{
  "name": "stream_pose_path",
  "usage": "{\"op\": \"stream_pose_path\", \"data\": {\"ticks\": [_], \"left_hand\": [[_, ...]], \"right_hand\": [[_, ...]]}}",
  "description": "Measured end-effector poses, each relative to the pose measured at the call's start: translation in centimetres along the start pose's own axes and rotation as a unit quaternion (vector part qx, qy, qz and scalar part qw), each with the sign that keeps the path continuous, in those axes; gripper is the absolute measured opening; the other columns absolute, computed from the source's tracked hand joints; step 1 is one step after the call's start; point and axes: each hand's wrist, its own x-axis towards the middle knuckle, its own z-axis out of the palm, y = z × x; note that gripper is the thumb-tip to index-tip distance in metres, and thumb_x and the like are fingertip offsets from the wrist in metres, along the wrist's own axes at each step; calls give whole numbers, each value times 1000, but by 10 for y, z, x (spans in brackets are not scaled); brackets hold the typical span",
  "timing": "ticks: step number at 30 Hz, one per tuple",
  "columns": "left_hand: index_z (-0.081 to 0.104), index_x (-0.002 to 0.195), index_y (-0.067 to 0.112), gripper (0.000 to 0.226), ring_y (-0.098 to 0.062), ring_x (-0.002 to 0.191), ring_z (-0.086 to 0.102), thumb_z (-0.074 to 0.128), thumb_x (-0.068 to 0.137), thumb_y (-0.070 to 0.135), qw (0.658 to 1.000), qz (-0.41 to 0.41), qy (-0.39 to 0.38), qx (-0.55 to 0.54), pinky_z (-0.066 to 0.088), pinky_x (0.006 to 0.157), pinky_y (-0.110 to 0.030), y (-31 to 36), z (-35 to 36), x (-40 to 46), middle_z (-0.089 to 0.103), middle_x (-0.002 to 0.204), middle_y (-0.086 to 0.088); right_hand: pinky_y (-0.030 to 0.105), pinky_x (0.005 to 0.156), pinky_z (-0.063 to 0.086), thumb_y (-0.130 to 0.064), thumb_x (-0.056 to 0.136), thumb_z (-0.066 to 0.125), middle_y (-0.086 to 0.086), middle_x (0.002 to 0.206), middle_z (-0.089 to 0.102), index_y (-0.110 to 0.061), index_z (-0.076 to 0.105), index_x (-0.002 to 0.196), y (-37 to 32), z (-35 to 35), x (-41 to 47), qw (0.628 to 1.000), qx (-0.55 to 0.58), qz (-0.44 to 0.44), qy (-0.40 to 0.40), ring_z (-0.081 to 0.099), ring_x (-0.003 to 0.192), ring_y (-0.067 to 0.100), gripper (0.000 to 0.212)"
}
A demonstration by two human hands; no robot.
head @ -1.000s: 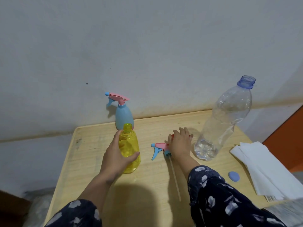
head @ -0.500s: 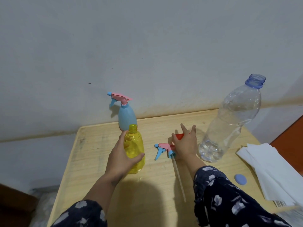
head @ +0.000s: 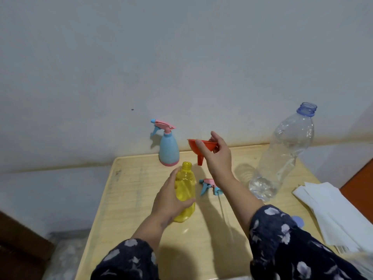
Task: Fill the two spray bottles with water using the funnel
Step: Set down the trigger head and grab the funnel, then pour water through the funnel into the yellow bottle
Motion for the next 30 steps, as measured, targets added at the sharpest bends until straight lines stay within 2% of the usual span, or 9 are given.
{"op": "stream_pose_path", "data": {"ticks": [6,13,17,19,21,23,25,27,30], "left_hand": [[21,142,48,100,-4,112,45,85,65,42,999,25,-13,-17,44,91,-27,10,1,-19,46,131,21],[23,140,45,101,-11,119,53,84,59,46,999,19,-10,-28,49,95,-36,14,0,-40,50,133,17],[23,137,45,98,-13,118,53,85,62,43,1000,13,-7,-24,49,92,-34,10,3,-54,49,135,13],[22,137,44,97,-13,117,53,85,63,42,1000,14,-5,-26,48,89,-32,8,5,-61,49,136,12],[22,138,43,97,-16,117,52,84,65,41,999,18,-1,-32,47,87,-32,6,6,-66,47,137,11],[22,138,42,95,-18,117,52,84,66,41,999,21,6,-31,47,86,-33,3,6,-70,45,139,9],[21,138,41,95,-22,118,52,84,67,40,999,12,16,-26,47,87,-34,-2,6,-71,43,142,7],[19,142,37,97,-27,121,51,83,70,39,1000,-3,20,-22,46,90,-37,-7,8,-74,40,145,2],[15,147,27,100,-32,124,48,81,73,38,999,-20,23,-26,47,95,-44,-12,12,-76,35,149,-3]], "right_hand": [[19,91,41,-36,80,74,-1,130,53,-20,49,135,-19,7,-26,999,25,-20,1,52,113,10,63],[19,93,42,-32,79,76,-3,137,50,-22,45,139,-15,4,-67,999,10,-24,-24,48,117,7,68],[37,110,39,-42,75,77,-7,146,40,-31,36,143,-5,-3,-88,998,-10,-30,-46,41,132,11,79],[39,112,34,-48,77,72,-9,151,33,-34,29,146,-4,-11,-96,998,-16,-21,-59,36,135,10,83],[37,110,33,-48,86,62,-7,153,30,-32,26,147,0,-22,-101,998,-19,-2,-59,35,136,11,73],[31,104,34,-40,92,56,-4,152,31,-26,29,147,8,-39,-103,998,-50,8,-28,35,136,14,62],[33,107,33,-31,94,55,-1,150,33,-22,31,145,17,-62,-101,994,-104,7,24,35,136,17,56],[39,112,32,-27,93,56,1,148,33,-20,31,144,24,-87,-97,986,-154,8,64,34,136,19,57],[39,109,31,-25,90,60,7,148,30,-18,28,145,27,-120,-87,970,-206,15,124,32,136,25,63]]}}
